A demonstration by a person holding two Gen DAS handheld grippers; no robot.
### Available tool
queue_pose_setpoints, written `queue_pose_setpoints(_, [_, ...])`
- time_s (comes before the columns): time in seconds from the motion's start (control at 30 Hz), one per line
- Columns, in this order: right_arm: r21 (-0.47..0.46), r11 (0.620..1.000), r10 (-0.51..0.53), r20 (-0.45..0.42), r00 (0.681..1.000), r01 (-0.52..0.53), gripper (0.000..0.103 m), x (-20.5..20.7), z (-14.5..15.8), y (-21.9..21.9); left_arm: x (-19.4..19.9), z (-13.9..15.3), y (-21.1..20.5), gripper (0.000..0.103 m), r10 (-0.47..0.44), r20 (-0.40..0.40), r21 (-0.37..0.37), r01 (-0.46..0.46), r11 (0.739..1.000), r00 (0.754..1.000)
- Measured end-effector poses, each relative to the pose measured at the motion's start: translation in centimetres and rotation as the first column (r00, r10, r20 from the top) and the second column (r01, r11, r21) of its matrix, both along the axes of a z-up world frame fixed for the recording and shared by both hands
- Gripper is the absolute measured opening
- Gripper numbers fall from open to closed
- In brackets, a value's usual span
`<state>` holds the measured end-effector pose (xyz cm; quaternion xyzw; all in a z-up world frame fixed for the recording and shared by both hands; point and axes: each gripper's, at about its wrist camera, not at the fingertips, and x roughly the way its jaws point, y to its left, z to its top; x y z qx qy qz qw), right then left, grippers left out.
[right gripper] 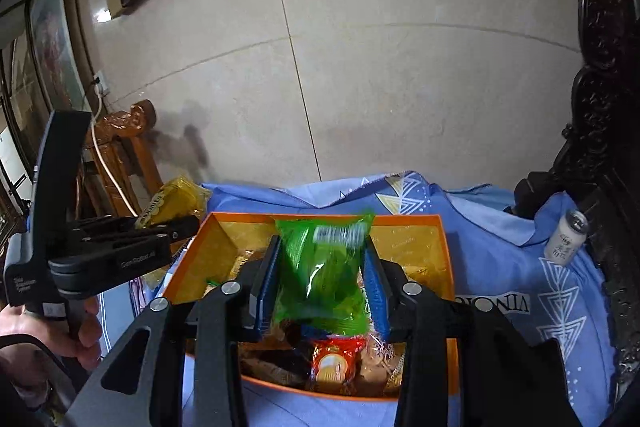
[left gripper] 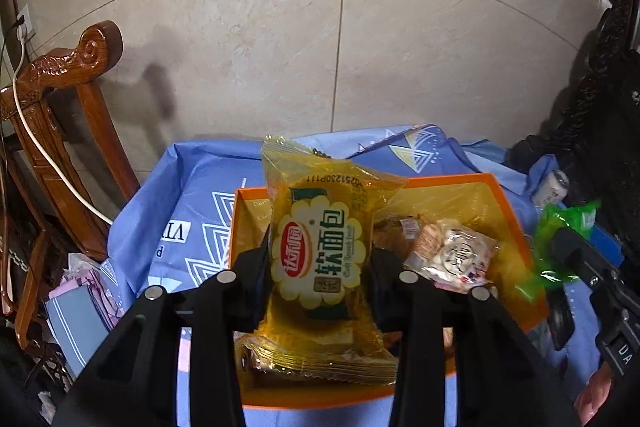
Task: Organize snacks
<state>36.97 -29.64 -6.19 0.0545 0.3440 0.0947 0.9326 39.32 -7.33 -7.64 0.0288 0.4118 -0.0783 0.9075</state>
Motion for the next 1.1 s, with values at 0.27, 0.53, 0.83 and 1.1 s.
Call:
queue_pose_setpoints(0.27, [-0.060, 0.997, -0.059, -0.130, 0.990, 0.051, 0.100, 1.5, -2.4, 0.7, -0.4, -0.4, 0.5, 0.099, 0.085, 0.055, 0.097, -0.090, 0.991, 0.995])
queue_pose_setpoints(0.53, [-0.078, 0.995, -0.082, -0.167, 0.983, 0.069, 0.100, -0.2, -2.1, 1.1, -2.4, 1.0, 0.9, 0.099, 0.070, 0.073, 0.124, -0.078, 0.989, 0.995])
queue_pose_setpoints(0.83, [-0.110, 0.989, -0.115, -0.197, 0.974, 0.095, 0.100, -2.4, -1.2, 1.6, -5.3, 1.6, 2.2, 0.099, 0.087, 0.065, 0.122, -0.095, 0.988, 0.994])
queue_pose_setpoints(1.1, [-0.115, 0.990, -0.103, -0.180, 0.978, 0.083, 0.100, -4.0, -0.3, 2.3, -7.2, 2.2, 2.7, 0.099, 0.092, 0.071, 0.128, -0.101, 0.987, 0.993])
